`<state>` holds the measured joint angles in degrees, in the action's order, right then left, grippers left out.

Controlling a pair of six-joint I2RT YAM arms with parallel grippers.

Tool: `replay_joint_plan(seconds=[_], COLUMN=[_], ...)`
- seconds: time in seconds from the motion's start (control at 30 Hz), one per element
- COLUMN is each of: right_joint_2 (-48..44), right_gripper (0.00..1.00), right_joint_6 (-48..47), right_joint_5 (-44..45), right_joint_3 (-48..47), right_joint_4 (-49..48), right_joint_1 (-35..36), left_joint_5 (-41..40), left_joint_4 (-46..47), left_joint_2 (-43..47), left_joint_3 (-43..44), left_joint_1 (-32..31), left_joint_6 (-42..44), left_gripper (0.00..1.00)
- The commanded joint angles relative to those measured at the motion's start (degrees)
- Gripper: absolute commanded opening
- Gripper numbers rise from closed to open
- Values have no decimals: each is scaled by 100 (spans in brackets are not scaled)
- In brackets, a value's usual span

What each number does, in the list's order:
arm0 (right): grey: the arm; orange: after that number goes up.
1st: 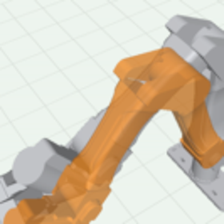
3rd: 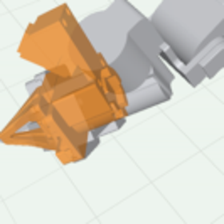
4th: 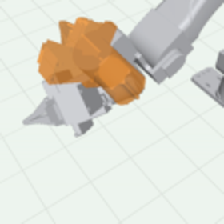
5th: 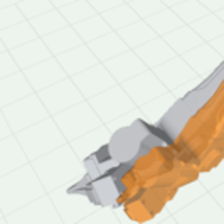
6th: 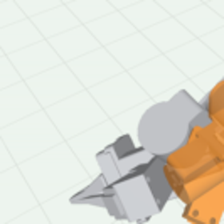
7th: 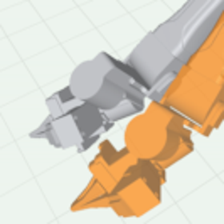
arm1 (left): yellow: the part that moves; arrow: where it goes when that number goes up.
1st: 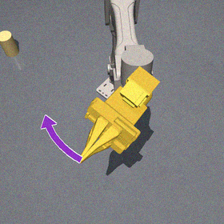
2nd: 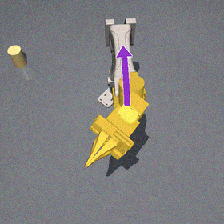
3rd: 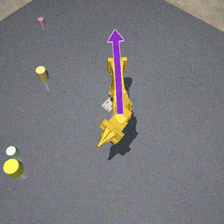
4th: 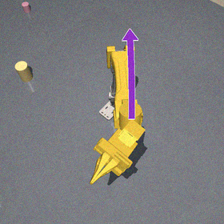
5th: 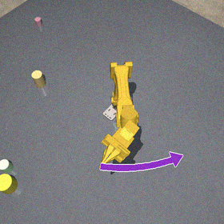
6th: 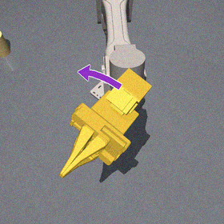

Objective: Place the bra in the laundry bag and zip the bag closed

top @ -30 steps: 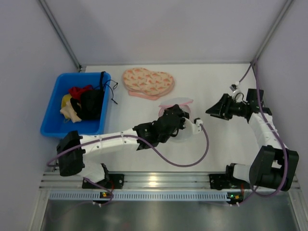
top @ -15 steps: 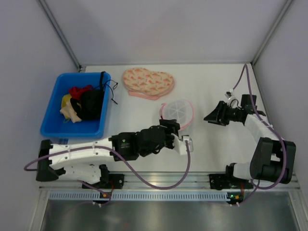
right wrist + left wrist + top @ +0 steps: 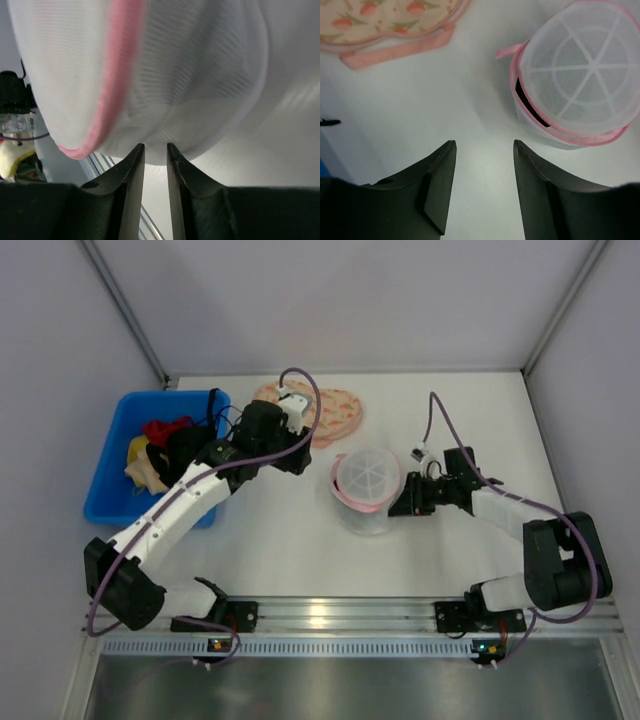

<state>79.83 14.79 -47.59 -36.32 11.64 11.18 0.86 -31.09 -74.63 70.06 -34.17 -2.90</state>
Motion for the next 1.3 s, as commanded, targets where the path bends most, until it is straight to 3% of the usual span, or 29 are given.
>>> replay_joint_plan(seconds=[0.0, 0.07, 0.2, 0.33, 0.43, 0.57, 0.63, 0.77, 0.83, 0.87, 0.9, 0.97, 1.0, 1.13, 1.27], right_joint_2=[-528, -653, -566, -574, -837, -1460, -1865, -2471, -2884, -3007, -3261, -3456, -3518, -3141, -2579], right_gripper=[25, 25, 28, 32, 33, 39, 41, 73, 82, 99, 99, 99, 99, 99, 99], right_joint_6=[94, 182, 244, 253, -422, -1878, -2005, -2417, -2358, -2123, -2007, -1892, -1944, -2041, -2112], right_joint_5=[117, 311, 435, -38, -548, -515, -190, 969, 1776, 2224, 3237, 3782, 3758, 3170, 1712], right_joint_3=[19, -24, -410, -753, -1236, -1834, -1958, -2134, -1968, -1750, -1669, -1406, -1370, -1448, -1510], right_joint_4=[-1101, -1653, -1779, -1639, -526, 1057, 1453, 1640, 1195, 1061, 990, 841, 892, 1577, 2113], right_joint_1=[864, 1375, 2430, 2696, 2732, 2723, 2627, 2100, 1687, 1564, 1450, 1344, 1169, 772, 96], left_joint_5=[1099, 1424, 2162, 2399, 2550, 3050, 3226, 3884, 4202, 4290, 4343, 4378, 4361, 4290, 4387], left_joint_4=[-275, -284, -283, -283, -283, 49, 278, 762, 1069, 1140, 1271, 1290, 1290, 1290, 1290], left_joint_2=[-130, -366, -701, -921, -1070, -1212, -1247, -1440, -1589, -1659, -1817, -2037, -2160, -2625, -2934], left_joint_3=[-71, -159, -230, -309, -423, -616, -678, -617, -599, -590, -529, -363, -135, 428, 886], left_joint_1=[481, 779, 1105, 1158, 1159, 1167, 1167, 1167, 1176, 1176, 1176, 1176, 1176, 1264, 1448], left_joint_6=[-1308, -1712, -2101, -2294, -2391, -2636, -2733, -2690, -2707, -2751, -2821, -2840, -2804, -2568, -2392], left_gripper=[55, 54, 52, 51, 52, 55, 56, 60, 59, 58, 55, 47, 40, 29, 28])
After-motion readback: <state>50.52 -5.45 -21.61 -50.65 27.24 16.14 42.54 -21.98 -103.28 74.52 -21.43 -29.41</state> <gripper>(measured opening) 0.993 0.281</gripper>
